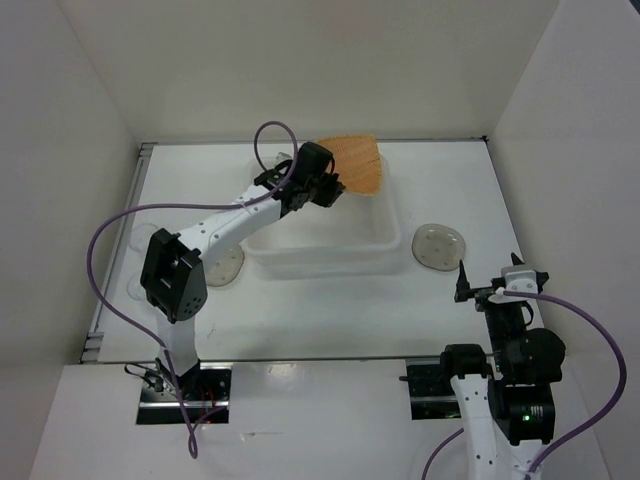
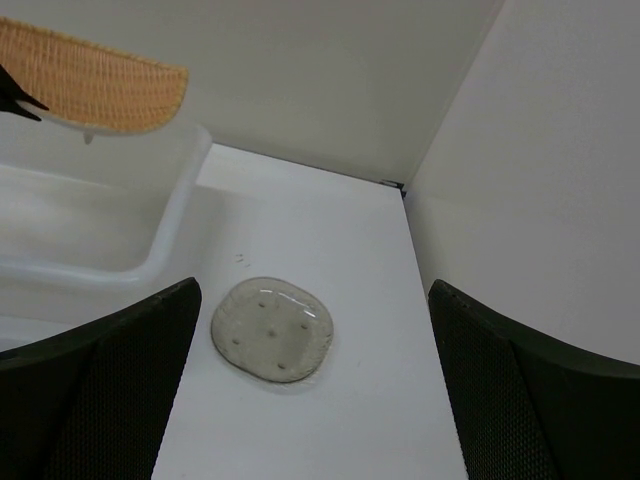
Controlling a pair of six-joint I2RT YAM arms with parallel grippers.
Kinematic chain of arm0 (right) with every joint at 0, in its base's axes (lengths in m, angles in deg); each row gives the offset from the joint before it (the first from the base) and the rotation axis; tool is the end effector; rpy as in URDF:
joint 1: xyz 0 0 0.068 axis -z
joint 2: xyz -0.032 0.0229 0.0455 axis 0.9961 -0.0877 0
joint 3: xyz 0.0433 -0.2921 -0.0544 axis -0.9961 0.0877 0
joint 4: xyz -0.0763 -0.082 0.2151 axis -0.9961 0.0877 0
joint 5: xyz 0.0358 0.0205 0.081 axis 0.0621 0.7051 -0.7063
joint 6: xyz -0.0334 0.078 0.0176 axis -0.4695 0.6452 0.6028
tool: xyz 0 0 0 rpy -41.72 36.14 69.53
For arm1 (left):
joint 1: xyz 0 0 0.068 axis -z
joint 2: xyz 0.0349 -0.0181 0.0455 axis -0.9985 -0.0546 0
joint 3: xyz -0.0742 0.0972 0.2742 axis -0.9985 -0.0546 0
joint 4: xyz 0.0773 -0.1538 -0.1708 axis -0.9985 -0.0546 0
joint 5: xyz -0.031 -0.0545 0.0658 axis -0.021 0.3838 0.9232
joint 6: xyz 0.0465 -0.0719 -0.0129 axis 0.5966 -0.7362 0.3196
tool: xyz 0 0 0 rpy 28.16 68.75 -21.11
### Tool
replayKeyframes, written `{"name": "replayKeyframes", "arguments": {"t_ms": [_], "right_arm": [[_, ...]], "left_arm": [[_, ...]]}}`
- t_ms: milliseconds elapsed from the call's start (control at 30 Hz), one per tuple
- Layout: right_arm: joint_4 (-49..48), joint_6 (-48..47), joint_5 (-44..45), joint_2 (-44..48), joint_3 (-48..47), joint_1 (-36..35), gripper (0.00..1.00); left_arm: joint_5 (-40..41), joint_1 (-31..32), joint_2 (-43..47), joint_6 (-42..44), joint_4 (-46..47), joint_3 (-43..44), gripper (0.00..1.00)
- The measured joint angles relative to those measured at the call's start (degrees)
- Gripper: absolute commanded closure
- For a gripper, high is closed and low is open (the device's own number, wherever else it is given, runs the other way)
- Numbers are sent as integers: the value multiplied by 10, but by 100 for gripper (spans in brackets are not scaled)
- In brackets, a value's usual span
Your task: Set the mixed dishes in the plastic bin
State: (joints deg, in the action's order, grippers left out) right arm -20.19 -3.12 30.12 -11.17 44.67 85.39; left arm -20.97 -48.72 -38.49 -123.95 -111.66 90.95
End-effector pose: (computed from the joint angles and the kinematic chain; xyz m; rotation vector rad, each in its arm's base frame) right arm 0.0046 0.0020 0.3343 -0.2340 1.3914 -0.2444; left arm 0.3740 -0.2724 0.3235 -1.3678 1.9968 -1.0419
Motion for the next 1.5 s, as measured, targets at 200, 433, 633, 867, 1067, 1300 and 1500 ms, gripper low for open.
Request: {"name": "replayKeyframes", "arguments": {"t_ms": [200,433,633,867,1067,1300,1500], "right_arm": [[-19,-2,10,0,15,0,1],[-30,-2,19,0,16,0,1],[-35,-2,24,0,21,0,1],[-36,-2,24,-1,22,0,1],[-38,-2,23,-5,22,0,1],[-38,-2,23,-6,22,0,1],[-38,-2,23,-6,22,0,1]], "left_arm": [[13,2,-17,-70,0,-20,100],[3,37,-26,-114,10,-91,100],[-25,38,-27,-132,20,-145,100],[-37,25,-84,-137,65,-127,100],[-59,24,-116,-129,92,-119,44],[-64,21,-116,-86,82,-91,11],[-11,11,-103,51,1,-2,0]]}}
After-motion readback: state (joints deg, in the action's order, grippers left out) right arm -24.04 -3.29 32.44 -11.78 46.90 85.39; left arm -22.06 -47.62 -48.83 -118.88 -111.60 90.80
